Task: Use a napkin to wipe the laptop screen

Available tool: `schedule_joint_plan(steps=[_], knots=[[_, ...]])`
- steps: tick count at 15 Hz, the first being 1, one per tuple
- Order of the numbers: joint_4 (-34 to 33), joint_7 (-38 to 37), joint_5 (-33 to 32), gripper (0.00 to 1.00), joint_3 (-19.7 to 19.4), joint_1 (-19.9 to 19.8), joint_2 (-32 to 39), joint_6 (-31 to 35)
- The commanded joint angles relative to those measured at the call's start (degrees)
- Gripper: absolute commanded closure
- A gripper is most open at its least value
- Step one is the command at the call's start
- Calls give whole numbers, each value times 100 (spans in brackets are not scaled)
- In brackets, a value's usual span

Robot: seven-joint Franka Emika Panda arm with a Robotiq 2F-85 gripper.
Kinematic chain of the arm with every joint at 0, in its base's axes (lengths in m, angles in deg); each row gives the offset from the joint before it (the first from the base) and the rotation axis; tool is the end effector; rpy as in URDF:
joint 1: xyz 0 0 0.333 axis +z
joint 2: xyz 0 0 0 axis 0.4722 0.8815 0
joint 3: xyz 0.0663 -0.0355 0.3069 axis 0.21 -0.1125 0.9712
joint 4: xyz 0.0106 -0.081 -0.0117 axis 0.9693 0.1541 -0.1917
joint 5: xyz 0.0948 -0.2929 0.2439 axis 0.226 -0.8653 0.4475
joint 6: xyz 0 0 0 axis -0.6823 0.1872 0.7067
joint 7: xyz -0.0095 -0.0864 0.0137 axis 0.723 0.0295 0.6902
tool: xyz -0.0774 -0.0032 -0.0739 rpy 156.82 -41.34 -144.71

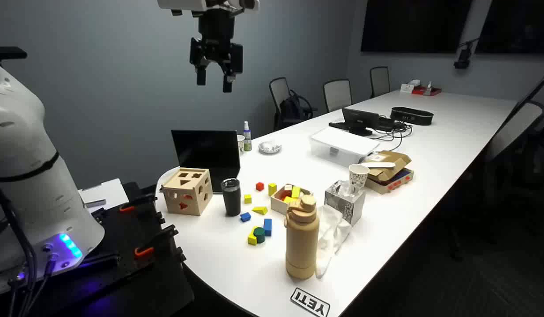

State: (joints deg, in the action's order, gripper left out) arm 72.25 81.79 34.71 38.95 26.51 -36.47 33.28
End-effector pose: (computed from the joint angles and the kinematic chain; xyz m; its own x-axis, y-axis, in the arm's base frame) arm 0.4006 -0.1367 0.5187 0.9606 0.2519 -0.1172 0.2442 -0.9667 -0.0759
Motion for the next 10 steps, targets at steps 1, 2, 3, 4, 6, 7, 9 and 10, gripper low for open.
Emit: schedule_joint_plan(steps=[1,2,3,4,6,7,9,10], knots=[[-12,29,31,0,80,-94,13,-10],[-12,29,31,0,80,-94,13,-10],[-91,-65,110,0,80,-65,276,258],[-137,-112,209,0,84,-31,453,478],[-233,-326,405,0,174,25,1041,1228],[-272,-420,498,0,241,36,1347,1645],[-379,-574,573,0,408,16,1984,2434],[-446,-695,527,0,500,-16,2340,2849]])
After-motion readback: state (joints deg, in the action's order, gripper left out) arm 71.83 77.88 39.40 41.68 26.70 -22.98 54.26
